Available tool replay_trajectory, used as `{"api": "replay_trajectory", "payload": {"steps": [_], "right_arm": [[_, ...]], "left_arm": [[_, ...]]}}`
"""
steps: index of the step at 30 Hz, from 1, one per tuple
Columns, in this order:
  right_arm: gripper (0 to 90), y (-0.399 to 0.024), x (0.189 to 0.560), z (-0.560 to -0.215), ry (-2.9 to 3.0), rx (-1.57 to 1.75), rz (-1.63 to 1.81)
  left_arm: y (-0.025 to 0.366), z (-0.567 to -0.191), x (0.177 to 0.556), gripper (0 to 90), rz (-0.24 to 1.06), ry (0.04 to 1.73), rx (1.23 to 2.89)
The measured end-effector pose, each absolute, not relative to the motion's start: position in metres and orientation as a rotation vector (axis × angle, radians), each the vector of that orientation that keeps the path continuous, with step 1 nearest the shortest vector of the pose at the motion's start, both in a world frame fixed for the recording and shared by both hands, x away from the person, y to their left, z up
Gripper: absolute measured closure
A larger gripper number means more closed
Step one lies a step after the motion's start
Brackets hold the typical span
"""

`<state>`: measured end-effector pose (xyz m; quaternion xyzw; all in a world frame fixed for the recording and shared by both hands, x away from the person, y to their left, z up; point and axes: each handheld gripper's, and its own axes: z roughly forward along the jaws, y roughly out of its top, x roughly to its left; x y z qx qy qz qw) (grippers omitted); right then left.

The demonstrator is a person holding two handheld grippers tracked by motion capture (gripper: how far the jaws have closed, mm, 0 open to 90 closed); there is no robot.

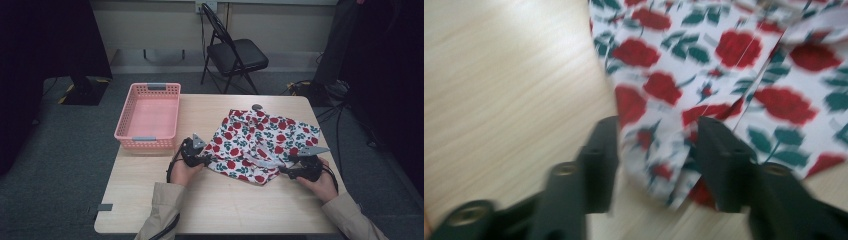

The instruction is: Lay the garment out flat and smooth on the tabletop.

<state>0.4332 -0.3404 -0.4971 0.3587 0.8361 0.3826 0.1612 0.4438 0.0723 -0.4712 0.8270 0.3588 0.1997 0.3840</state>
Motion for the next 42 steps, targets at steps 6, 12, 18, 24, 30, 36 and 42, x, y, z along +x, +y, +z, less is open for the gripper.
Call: {"api": "replay_trajectory", "payload": {"steps": [6,12,18,24,30,36,42], "right_arm": [[30.4,-0.340,0.433,-0.497,2.387,1.024,1.092],[30.4,-0.341,0.433,-0.497,2.389,1.023,1.093],[30.4,-0.341,0.433,-0.497,2.390,1.021,1.093],[30.4,-0.341,0.433,-0.497,2.390,1.019,1.092],[30.4,-0.341,0.433,-0.497,2.390,1.019,1.092],[30.4,-0.341,0.433,-0.497,2.391,1.019,1.093],[30.4,-0.341,0.433,-0.497,2.391,1.019,1.093]], "left_arm": [[0.032,-0.466,0.447,39.4,0.451,0.791,2.113],[-0.008,-0.480,0.458,44.4,0.385,0.734,2.140],[-0.027,-0.494,0.464,48.0,0.362,0.731,2.168],[-0.031,-0.493,0.466,67.2,0.392,0.742,2.185],[-0.028,-0.485,0.471,85.5,0.379,0.756,2.187],[-0.014,-0.476,0.473,86.9,0.370,0.785,2.122],[-0.002,-0.467,0.477,89.1,0.350,0.805,2.083]]}}
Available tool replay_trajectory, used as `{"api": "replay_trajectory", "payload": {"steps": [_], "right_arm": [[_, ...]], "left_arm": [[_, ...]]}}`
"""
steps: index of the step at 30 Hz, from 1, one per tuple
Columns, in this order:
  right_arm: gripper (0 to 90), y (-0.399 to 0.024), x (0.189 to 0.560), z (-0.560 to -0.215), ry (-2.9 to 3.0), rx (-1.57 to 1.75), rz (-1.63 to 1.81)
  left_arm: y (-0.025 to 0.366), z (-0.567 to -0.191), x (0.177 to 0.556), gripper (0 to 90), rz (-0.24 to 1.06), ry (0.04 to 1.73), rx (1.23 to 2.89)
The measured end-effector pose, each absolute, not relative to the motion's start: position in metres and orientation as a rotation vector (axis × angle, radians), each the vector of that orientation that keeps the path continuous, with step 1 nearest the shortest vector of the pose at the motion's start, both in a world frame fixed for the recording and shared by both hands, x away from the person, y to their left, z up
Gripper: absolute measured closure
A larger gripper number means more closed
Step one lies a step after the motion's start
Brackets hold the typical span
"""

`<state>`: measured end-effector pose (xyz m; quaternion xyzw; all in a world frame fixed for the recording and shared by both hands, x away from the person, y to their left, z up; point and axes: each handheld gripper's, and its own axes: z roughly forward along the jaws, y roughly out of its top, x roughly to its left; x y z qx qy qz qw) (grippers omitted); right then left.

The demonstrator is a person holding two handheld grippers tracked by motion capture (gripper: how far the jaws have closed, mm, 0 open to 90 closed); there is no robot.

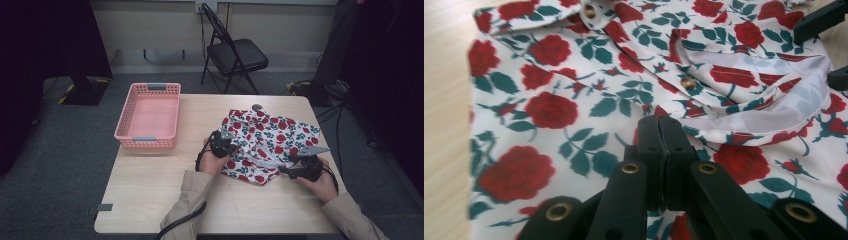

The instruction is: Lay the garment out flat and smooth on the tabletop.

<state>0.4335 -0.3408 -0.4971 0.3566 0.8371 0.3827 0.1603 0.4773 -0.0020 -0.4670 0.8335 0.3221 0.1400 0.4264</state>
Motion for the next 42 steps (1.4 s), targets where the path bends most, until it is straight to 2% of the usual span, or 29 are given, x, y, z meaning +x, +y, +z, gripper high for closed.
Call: {"api": "replay_trajectory", "payload": {"steps": [14,20,22,24,25,26,31,33,42], "right_arm": [[30.4,-0.341,0.434,-0.497,2.392,1.021,1.095],[30.4,-0.341,0.434,-0.497,2.392,1.020,1.096],[30.4,-0.341,0.434,-0.497,2.392,1.019,1.096],[30.4,-0.341,0.434,-0.497,2.394,1.019,1.095],[30.4,-0.341,0.434,-0.497,2.393,1.018,1.095],[30.3,-0.341,0.434,-0.497,2.393,1.017,1.094],[30.3,-0.341,0.434,-0.497,2.393,1.015,1.093],[30.3,-0.341,0.434,-0.497,2.393,1.015,1.093],[30.3,-0.341,0.434,-0.497,2.393,1.015,1.093]], "left_arm": [[0.043,-0.426,0.493,89.7,0.412,0.852,2.035],[0.098,-0.405,0.509,89.5,0.485,0.960,1.961],[0.122,-0.401,0.513,88.7,0.559,1.013,1.941],[0.131,-0.401,0.513,80.8,0.593,1.033,1.933],[0.139,-0.401,0.513,80.8,0.620,1.059,1.921],[0.148,-0.403,0.510,63.0,0.667,1.077,1.911],[0.141,-0.415,0.493,37.7,0.639,1.057,1.912],[0.131,-0.420,0.484,32.9,0.612,1.025,1.921],[0.076,-0.445,0.453,24.6,0.470,0.878,1.970]]}}
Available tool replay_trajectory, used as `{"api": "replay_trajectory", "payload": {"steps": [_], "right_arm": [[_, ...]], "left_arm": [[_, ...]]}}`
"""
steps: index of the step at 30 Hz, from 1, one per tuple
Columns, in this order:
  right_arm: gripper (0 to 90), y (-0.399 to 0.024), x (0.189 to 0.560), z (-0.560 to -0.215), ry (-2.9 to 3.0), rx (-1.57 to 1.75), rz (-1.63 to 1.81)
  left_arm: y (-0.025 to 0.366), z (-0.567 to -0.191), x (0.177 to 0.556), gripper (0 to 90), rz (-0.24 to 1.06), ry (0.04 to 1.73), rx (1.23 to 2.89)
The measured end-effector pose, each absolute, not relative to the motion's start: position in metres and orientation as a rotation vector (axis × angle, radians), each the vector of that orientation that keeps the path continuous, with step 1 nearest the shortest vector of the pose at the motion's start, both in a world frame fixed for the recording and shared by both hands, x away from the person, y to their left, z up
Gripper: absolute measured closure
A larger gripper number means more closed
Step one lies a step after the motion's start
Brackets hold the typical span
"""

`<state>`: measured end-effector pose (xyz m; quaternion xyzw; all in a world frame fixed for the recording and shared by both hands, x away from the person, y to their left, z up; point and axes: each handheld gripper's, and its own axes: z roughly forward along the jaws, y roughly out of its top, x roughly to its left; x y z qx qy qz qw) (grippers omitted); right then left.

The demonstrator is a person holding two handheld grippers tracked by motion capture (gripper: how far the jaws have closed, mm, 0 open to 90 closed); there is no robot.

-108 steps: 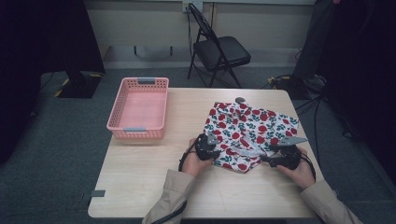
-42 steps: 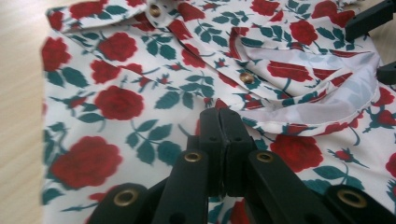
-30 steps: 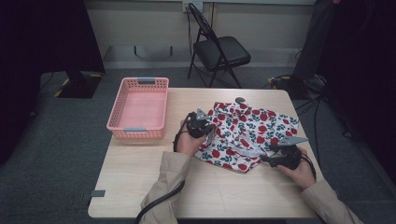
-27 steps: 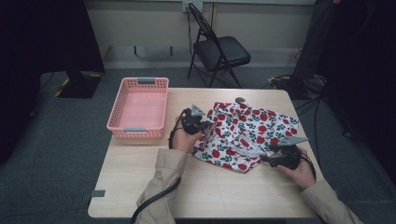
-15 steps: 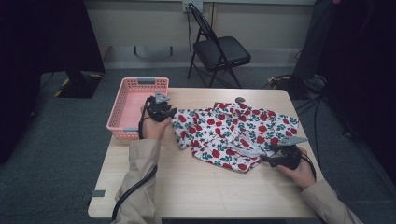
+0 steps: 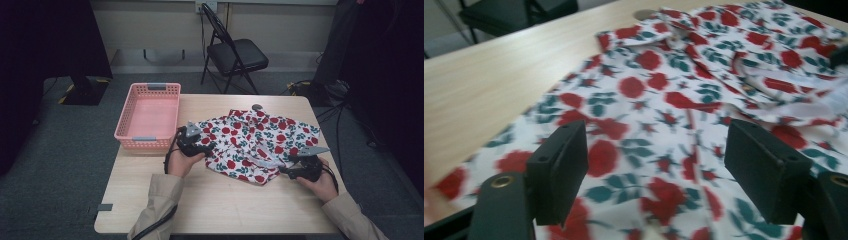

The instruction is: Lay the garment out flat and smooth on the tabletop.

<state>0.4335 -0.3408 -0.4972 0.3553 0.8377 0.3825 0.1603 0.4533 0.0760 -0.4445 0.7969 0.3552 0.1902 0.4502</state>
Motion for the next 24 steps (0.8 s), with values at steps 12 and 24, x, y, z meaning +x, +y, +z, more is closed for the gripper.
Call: {"api": "replay_trajectory", "payload": {"steps": [12,24], "right_arm": [[30.3,-0.341,0.433,-0.497,2.392,1.015,1.092],[30.3,-0.341,0.433,-0.497,2.392,1.014,1.092]], "left_arm": [[0.031,-0.476,0.430,22.1,0.371,0.785,2.067],[0.022,-0.496,0.422,22.1,0.379,0.765,2.148]]}}
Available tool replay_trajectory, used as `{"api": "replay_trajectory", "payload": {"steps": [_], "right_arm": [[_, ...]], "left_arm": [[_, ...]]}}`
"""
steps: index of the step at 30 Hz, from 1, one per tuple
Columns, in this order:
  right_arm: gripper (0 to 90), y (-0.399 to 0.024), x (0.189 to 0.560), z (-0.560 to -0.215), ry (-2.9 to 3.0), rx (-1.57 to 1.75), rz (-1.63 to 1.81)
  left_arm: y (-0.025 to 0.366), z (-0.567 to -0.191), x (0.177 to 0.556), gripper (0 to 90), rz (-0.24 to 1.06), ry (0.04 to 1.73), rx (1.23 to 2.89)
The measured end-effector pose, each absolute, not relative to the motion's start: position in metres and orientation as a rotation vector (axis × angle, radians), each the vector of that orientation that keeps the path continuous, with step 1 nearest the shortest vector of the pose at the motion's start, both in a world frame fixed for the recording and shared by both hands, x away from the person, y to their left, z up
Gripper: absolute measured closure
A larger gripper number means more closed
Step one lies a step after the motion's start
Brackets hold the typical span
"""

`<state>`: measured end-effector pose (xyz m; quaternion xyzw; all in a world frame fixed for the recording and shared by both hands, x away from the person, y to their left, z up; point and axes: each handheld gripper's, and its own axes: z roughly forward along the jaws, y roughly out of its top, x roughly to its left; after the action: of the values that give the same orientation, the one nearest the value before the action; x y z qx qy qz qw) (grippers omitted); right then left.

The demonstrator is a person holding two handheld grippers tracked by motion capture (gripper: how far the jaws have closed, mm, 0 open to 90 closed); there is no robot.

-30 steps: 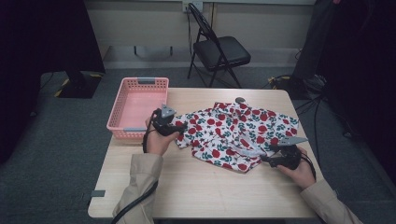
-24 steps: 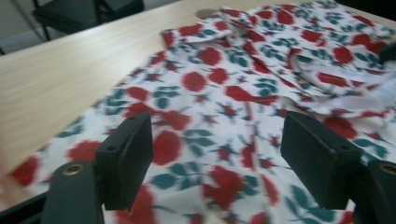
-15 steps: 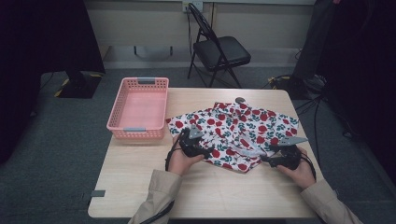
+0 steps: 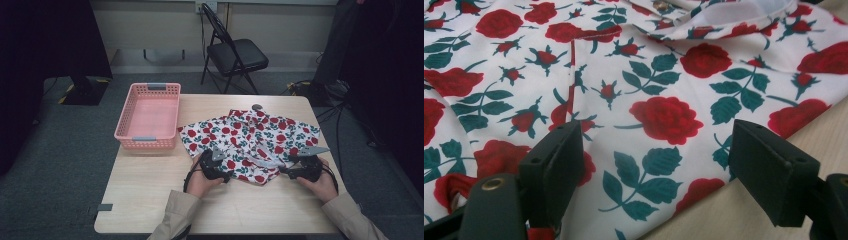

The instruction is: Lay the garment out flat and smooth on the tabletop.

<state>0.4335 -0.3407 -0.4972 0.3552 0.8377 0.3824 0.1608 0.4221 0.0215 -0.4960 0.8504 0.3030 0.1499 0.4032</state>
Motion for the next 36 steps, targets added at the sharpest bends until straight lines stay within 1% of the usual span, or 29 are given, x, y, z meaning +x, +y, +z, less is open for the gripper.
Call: {"api": "replay_trajectory", "payload": {"steps": [4,12,24,30,33,36], "right_arm": [[30.3,-0.341,0.433,-0.497,2.392,1.015,1.092],[30.3,-0.341,0.434,-0.497,2.393,1.013,1.092],[30.4,-0.340,0.445,-0.497,2.397,1.010,1.092],[30.9,-0.341,0.448,-0.497,2.393,1.014,1.104],[33.4,-0.344,0.448,-0.494,2.371,1.031,1.117],[43.8,-0.348,0.451,-0.488,2.353,1.033,1.142]], "left_arm": [[0.022,-0.498,0.422,20.7,0.379,0.762,2.182],[0.023,-0.499,0.425,15.0,0.363,0.798,2.184],[0.025,-0.499,0.440,14.6,0.354,0.807,2.182],[0.025,-0.499,0.440,14.7,0.356,0.811,2.181],[0.024,-0.499,0.440,14.8,0.361,0.814,2.180],[0.024,-0.499,0.440,14.8,0.362,0.814,2.180]]}}
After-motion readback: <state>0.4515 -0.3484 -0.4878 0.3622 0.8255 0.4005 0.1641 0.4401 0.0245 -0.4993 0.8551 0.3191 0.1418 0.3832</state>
